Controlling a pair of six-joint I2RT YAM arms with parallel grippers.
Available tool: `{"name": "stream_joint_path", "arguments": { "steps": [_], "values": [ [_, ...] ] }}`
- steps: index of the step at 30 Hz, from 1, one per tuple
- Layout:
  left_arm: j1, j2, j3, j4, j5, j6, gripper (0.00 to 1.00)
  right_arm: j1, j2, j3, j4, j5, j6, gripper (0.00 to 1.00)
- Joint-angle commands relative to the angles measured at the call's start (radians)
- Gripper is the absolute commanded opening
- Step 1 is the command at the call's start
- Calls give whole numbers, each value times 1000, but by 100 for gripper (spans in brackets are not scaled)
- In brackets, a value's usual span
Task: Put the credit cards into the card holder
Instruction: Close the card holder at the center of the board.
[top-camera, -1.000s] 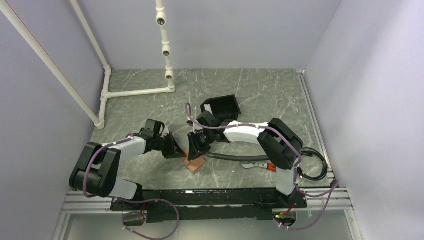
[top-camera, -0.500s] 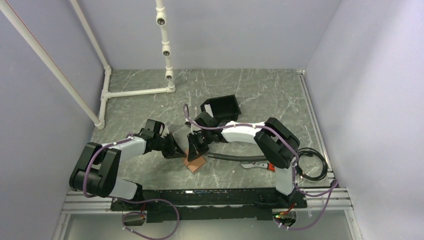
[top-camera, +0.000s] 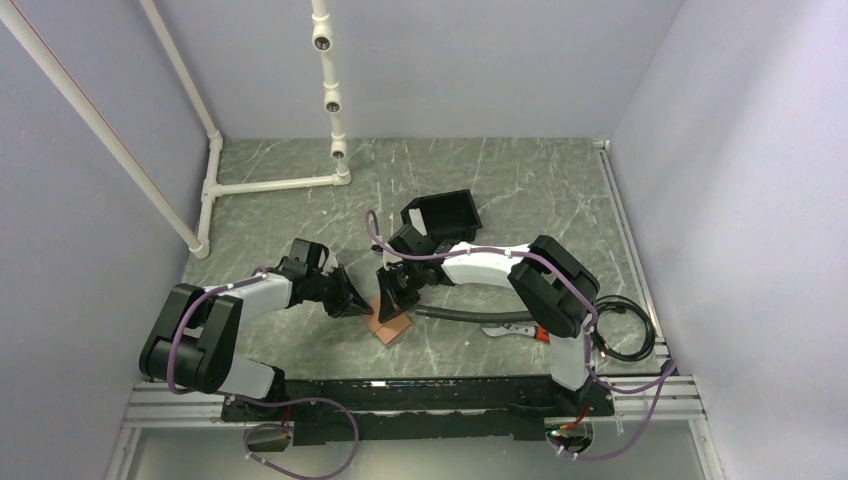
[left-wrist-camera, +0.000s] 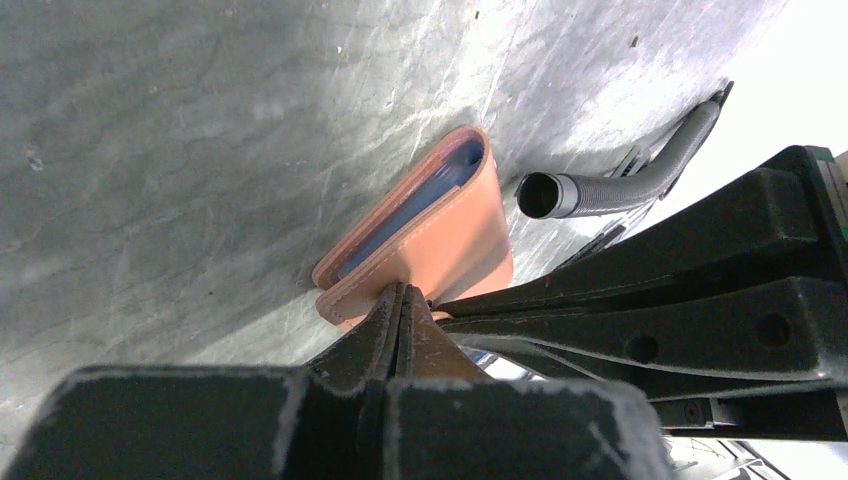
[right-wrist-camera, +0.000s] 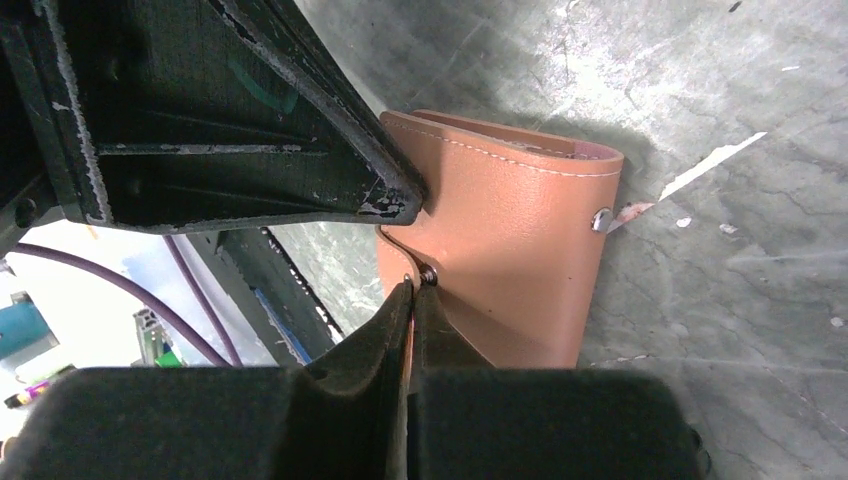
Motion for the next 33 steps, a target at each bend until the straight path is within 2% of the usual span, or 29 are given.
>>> {"name": "stream_joint_path", "arguments": {
  "steps": [1,15,20,23,33],
  "values": [
    [4,13,-18,10,-25,31,0,4,-43,40,-8,28,-22,8],
    [4,18,-19,20,-18,33,0,4,-62,33,14,7,-13,15],
    [4,19,-23,22,-15,33,0,4,-56,30,20,5,-12,9],
    [4,17,-27,26,-14,31,0,4,-53,32,17,12,-13,0],
    [5,40,-21,35,-8,35,0,17,-46,110,-67,98,-68,0]
  ]
}}
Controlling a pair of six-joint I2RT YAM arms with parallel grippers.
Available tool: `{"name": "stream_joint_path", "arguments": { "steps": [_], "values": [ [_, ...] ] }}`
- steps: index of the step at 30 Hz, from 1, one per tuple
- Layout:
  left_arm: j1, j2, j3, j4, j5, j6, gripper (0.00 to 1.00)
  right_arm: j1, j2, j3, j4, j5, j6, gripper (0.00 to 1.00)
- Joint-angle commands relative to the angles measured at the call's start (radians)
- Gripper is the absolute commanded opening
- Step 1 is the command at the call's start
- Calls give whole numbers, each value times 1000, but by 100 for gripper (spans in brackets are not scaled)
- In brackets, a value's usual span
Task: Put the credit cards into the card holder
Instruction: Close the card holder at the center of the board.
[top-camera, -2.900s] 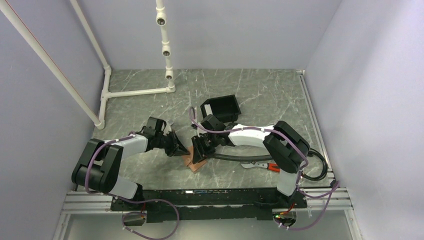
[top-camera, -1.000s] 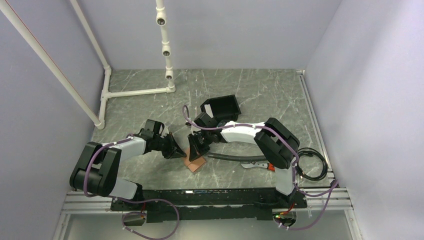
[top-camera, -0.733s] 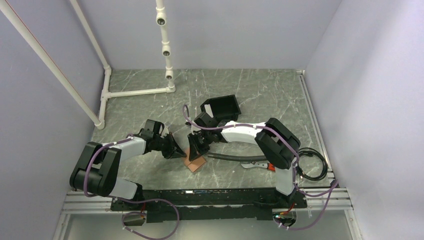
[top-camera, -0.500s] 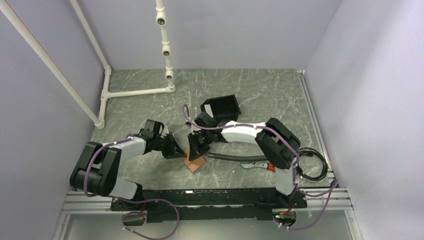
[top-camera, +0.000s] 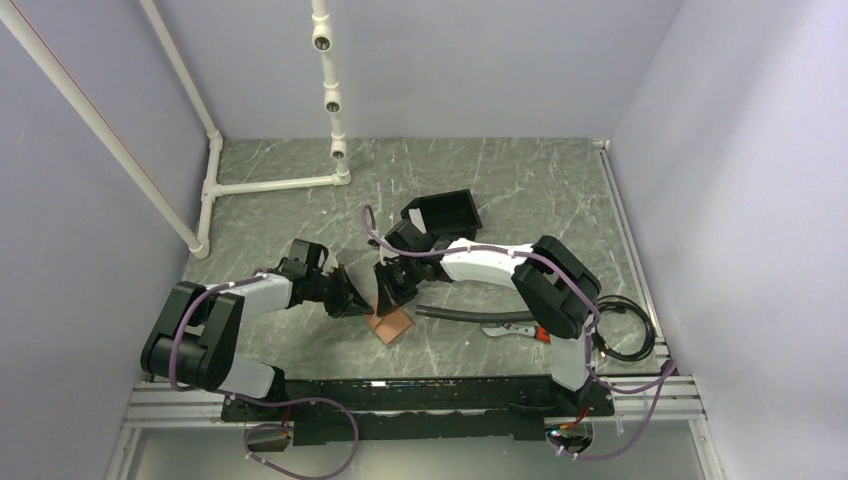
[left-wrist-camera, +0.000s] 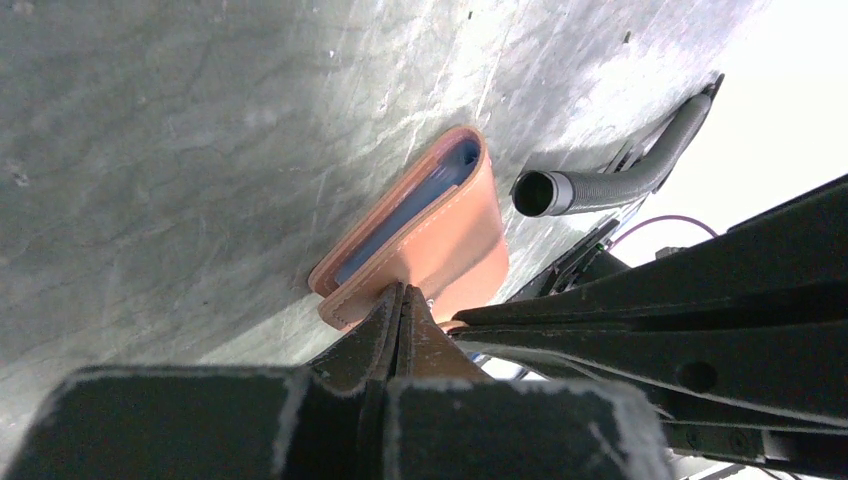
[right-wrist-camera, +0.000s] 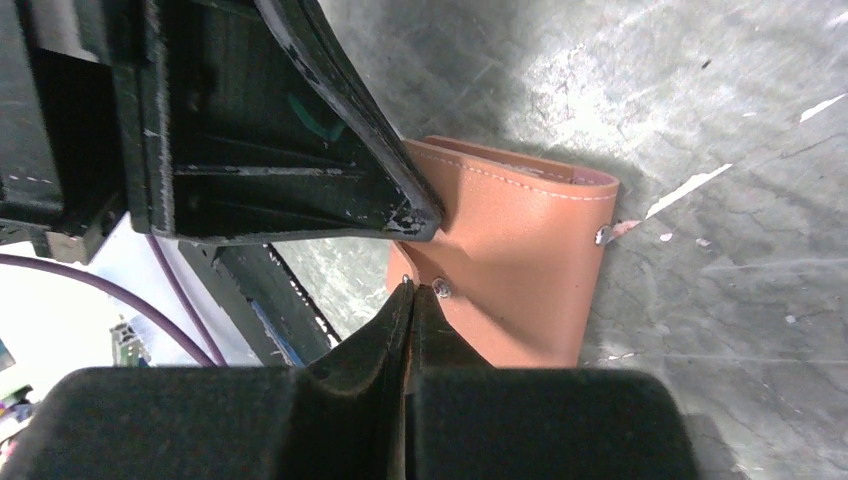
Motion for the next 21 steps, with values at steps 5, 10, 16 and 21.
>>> {"name": "stream_joint_path", "arguments": {
  "steps": [5,10,16,21],
  "values": [
    [-1,41,-14,20,-24,30,0,16,-22,86,-68,64,-50,0],
    [-1,52,-11,13,-30,36,0,18,-14,79,-98,75,-47,0],
    [-1,55,-9,4,-36,42,0,18,-1,72,-113,85,-50,0],
    [-1,55,-10,-5,-39,46,0,18,20,82,-109,85,-49,0]
  ]
}}
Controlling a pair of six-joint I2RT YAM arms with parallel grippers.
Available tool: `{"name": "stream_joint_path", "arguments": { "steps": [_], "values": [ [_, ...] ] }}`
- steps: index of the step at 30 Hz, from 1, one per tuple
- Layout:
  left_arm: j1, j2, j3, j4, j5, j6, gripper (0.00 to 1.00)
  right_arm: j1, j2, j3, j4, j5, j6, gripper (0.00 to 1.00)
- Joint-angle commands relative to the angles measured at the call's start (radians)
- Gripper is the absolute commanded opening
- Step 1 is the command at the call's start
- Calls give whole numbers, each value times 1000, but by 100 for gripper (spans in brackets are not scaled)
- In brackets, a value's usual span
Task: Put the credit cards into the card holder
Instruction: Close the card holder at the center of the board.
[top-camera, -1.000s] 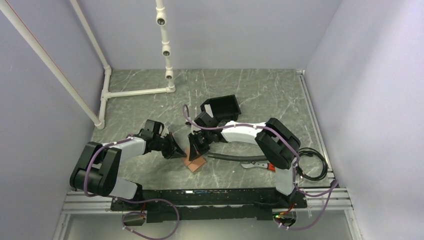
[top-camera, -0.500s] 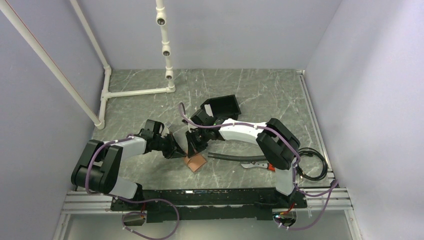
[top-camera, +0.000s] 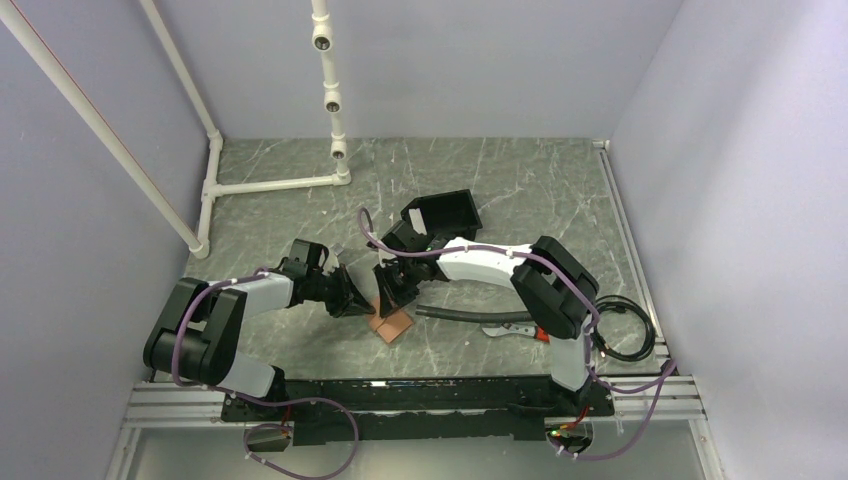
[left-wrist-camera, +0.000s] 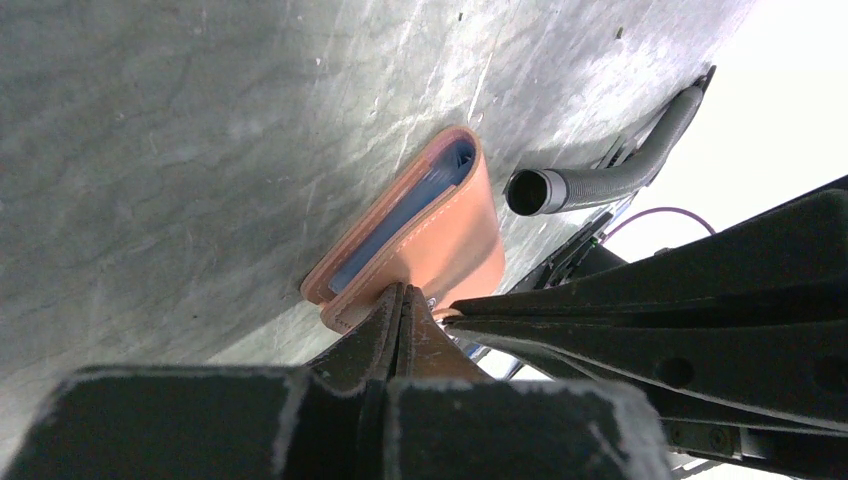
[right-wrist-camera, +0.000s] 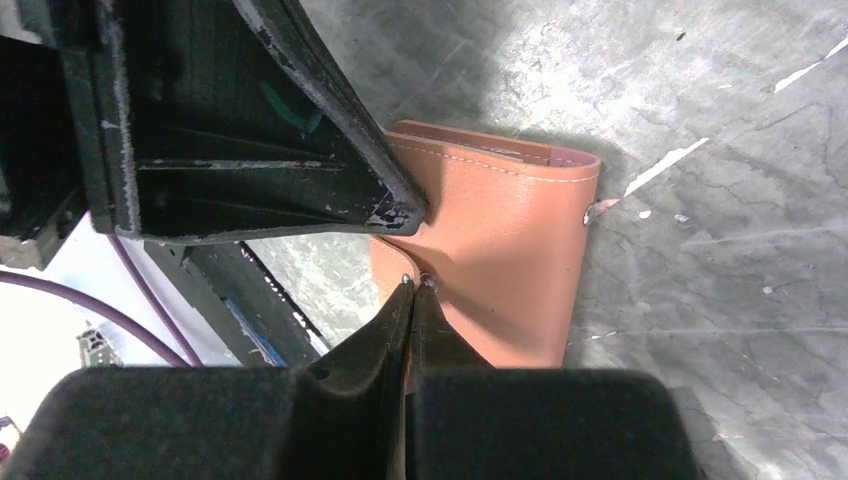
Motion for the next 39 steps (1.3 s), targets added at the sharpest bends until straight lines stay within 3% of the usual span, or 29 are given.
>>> {"name": "stream_joint_path", "arguments": {
  "steps": [1,24,39],
  "values": [
    [-2,25,-12,-36,-69,45,0,1,19,34,-10,19,-15,0],
    [0,31,-9,-41,-68,51,0,2,51,28,-52,108,-19,0],
    [0,17,-9,-49,-70,53,0,25,146,9,-111,277,-29,0]
  ]
}}
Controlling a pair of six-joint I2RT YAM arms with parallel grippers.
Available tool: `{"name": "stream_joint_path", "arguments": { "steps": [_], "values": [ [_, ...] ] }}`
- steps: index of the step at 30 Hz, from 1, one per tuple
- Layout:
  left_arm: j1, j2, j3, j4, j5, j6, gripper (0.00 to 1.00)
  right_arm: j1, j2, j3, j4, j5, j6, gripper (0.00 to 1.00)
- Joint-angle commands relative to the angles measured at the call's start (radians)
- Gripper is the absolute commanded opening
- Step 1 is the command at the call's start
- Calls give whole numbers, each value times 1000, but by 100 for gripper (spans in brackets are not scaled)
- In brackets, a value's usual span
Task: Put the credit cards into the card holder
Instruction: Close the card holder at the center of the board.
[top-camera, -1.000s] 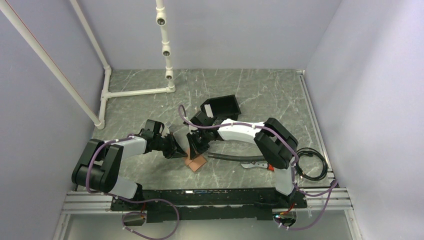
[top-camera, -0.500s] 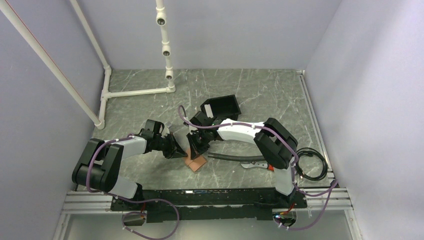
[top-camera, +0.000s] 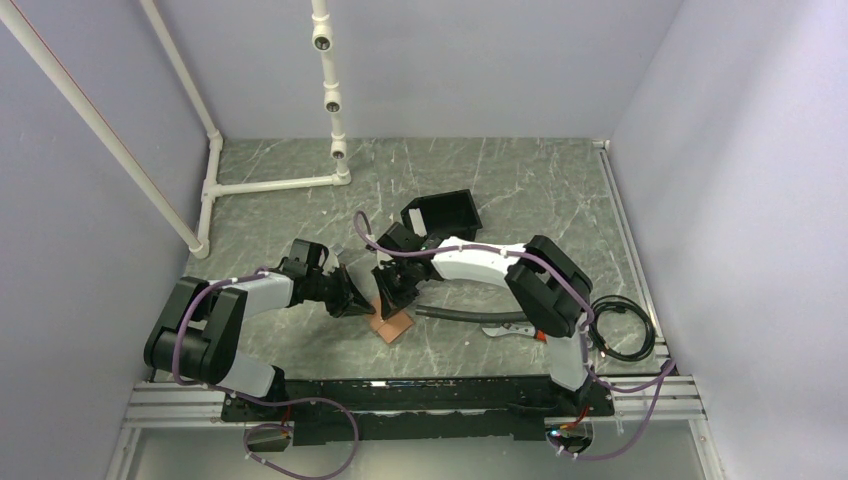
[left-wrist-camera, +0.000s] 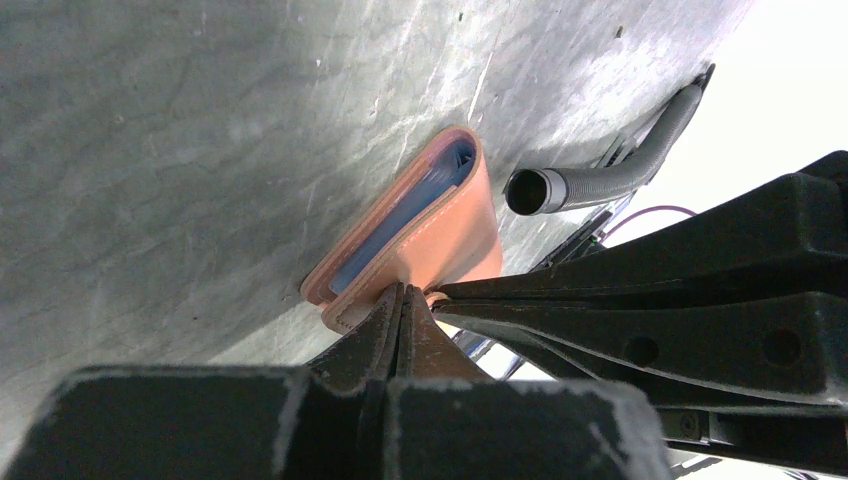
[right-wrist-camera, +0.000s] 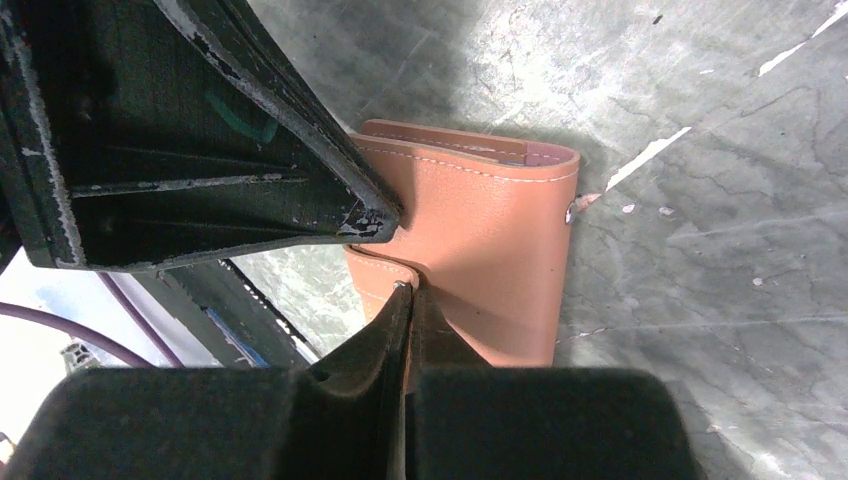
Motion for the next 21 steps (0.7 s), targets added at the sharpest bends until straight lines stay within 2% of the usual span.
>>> {"name": "stream_joint_path", "arguments": {
  "steps": [1,9,12,14,15,17,18,21],
  "values": [
    [-3,9,-10,-52,-77,50,0,10,115,-33,-50,223,-29,0],
    [-2,-6,-13,-60,-74,51,0,10,199,-9,-95,256,-13,0],
    [-2,-17,4,-67,-52,51,0,11,152,46,-111,186,-62,0],
    [-1,-44,32,-85,-35,51,0,10,73,75,-116,140,-84,21],
    [-1,-62,50,-102,-33,50,3,7,34,83,-115,118,-90,29],
    [1,-104,96,-153,-40,53,14,-8,-22,92,-119,87,-106,39],
    [4,-122,120,-179,-45,58,23,-19,-42,92,-122,56,-122,43],
    [27,-168,185,-251,-50,80,39,-35,-78,50,-104,8,-157,54]
  ]
}}
